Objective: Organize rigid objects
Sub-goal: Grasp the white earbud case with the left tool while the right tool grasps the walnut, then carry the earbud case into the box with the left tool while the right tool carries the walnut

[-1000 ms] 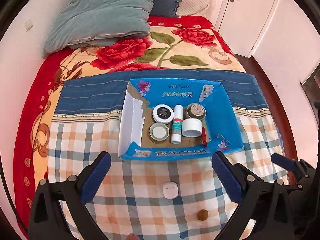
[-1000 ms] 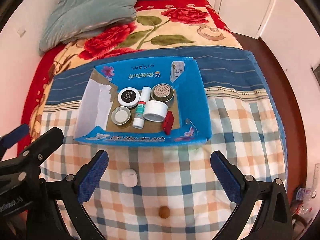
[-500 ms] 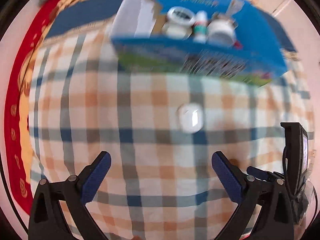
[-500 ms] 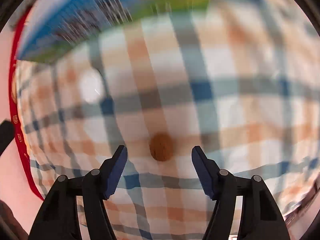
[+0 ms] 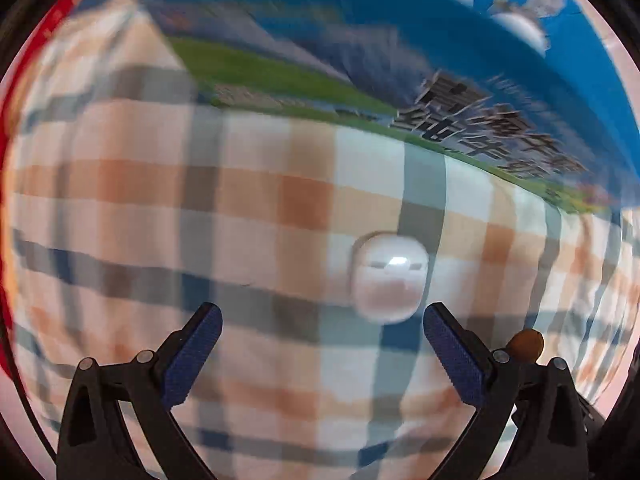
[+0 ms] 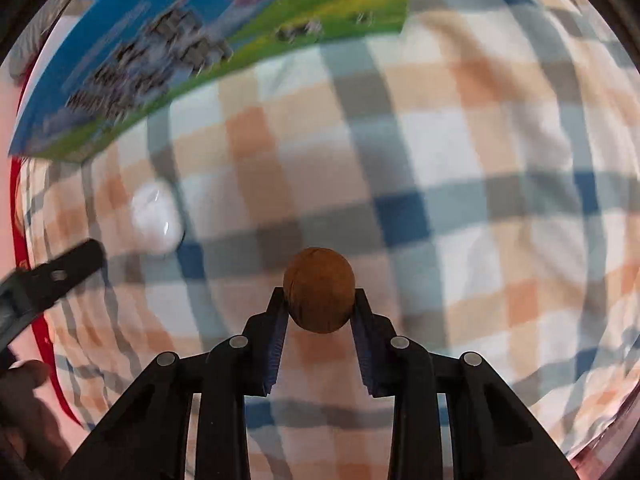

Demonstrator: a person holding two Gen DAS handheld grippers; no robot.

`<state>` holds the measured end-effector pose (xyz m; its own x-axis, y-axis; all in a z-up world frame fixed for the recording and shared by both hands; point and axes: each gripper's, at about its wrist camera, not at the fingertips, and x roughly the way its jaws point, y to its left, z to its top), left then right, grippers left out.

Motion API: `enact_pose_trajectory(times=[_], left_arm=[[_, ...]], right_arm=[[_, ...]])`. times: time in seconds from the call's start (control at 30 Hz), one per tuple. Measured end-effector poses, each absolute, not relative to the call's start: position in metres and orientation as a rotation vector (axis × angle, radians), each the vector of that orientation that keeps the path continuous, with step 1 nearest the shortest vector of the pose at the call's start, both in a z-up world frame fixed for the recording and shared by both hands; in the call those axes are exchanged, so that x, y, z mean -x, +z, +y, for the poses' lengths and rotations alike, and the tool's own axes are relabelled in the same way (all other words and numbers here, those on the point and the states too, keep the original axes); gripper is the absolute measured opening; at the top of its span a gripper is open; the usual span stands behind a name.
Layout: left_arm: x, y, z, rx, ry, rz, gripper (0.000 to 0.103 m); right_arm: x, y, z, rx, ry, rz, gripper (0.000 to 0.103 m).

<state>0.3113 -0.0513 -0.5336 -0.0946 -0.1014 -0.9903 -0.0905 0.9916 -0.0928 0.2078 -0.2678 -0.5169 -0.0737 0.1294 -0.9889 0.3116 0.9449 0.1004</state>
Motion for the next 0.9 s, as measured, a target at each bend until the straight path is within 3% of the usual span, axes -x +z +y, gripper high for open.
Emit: enact_pose_trajectory(times=[0.13, 0.23, 0.3, 0.4, 0.9], left_arm=[[-0.317, -0.566, -0.068, 0.222, -0.058, 1.726, 0.102], [-0.315, -0.574, -0.079, 0.171, -0.058, 1.715, 0.094], [-0.314, -0.569, -0.082, 0.149, -0.061, 1.671, 0.071], [-0.31, -0.562, -0.083, 0.125, -0.064, 1.638, 0.043], [-0.239, -0.534, -0.083, 0.074, -0.112, 1.575, 0.043]], right_arm=[[-0.22, -0.526, -0.288, -0.327, -0.191, 1.655, 0.033], [-0.223, -0.532, -0.296, -0.294, -0.199, 1.663, 0.033], [-0.22, -0.538, -0.296, -0.297, -0.201, 1.686, 0.033], [-0.216, -0.543, -0.299, -0.287, -0.202, 1.688, 0.033], [-0.206, -0.524, -0.22, -0.269, -0.042, 1.693, 0.033]])
